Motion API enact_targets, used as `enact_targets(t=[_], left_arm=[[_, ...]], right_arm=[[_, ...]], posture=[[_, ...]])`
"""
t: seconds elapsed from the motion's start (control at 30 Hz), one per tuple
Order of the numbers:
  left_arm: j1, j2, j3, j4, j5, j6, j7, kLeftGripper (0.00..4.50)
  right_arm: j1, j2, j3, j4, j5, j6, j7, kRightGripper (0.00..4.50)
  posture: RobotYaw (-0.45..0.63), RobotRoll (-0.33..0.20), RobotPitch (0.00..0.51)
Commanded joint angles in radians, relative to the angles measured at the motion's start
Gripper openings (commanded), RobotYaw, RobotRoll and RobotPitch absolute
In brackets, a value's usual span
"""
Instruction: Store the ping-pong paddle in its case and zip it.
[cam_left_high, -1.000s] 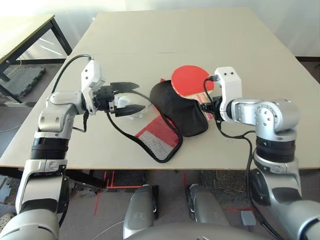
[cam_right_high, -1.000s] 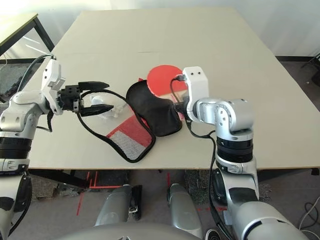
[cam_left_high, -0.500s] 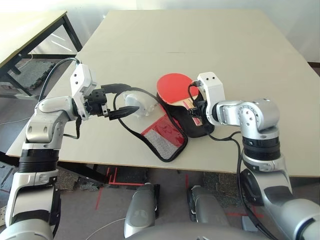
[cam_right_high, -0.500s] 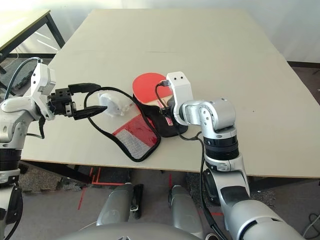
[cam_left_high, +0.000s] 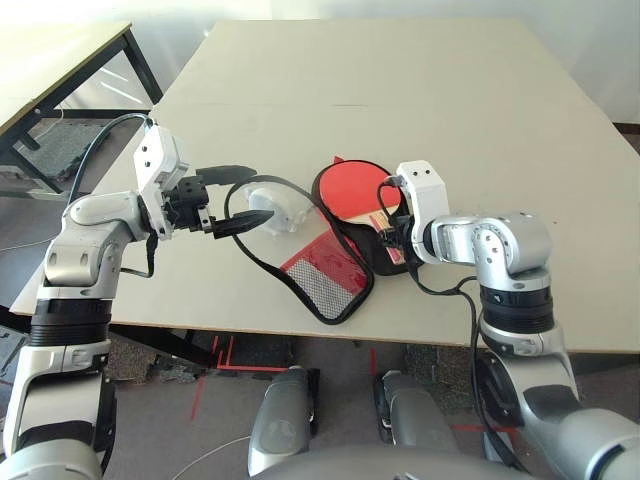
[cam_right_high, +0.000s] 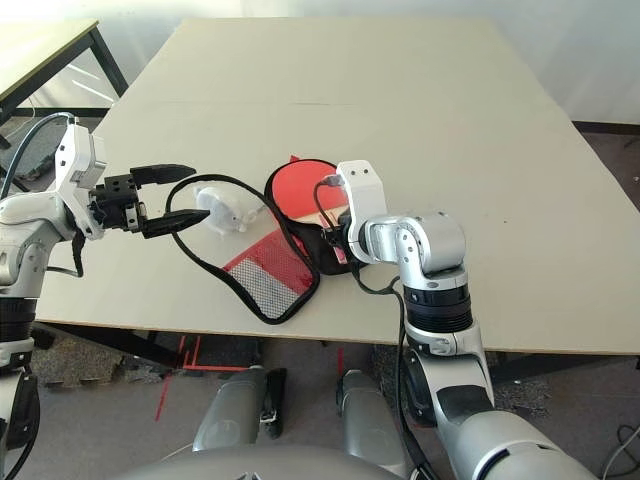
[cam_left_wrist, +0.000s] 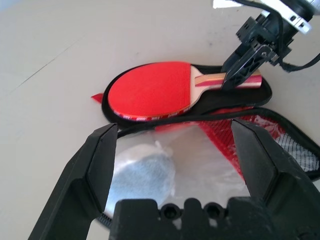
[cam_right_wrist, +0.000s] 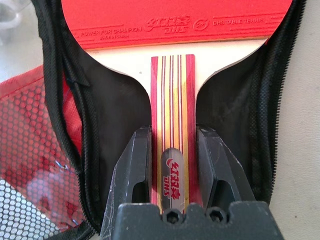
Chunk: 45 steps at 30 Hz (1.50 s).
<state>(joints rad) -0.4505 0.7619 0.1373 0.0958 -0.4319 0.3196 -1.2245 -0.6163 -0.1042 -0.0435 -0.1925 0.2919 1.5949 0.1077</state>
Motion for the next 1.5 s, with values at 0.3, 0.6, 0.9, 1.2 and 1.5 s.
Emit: enact_targets(t=[0.3,0.6,0.9,1.2,1.5], left_arm=[[-0.015,0.143,0.044,0.074,-0.029,0.079,-0.063,4.5],[0.103,0.268,-0.094,0.123,0.098,0.066,-0.159,4.5],[0.087,0.093,-0.159,0.038,0.089,0.041,-0.085,4.5],[-0.132,-0.121,-0.192,0.055,0.044,0.067,-0.044,4.5],[-0.31,-0.336,-0.27,0.235,0.099,-0.064,-0.033,4.5]], right_arm=[[-0.006,-0.047,-0.075,-0.045,0.06,-0.098,0.111,4.22],[0.075,-0.341,-0.167,0.069,0.107,-0.645,0.473,4.46],[0.125,-0.506,-0.164,0.132,0.134,-0.784,0.609,4.46],[0.226,-0.553,-0.13,0.111,0.138,-0.828,0.666,4.46],[0.308,-0.536,-0.192,0.06,0.242,-0.751,0.648,4.46]], posture=[[0.16,0.0,0.084],[0.14,0.0,0.086],[0.11,0.0,0.091],[0.09,0.0,0.09],[0.04,0.0,0.085]])
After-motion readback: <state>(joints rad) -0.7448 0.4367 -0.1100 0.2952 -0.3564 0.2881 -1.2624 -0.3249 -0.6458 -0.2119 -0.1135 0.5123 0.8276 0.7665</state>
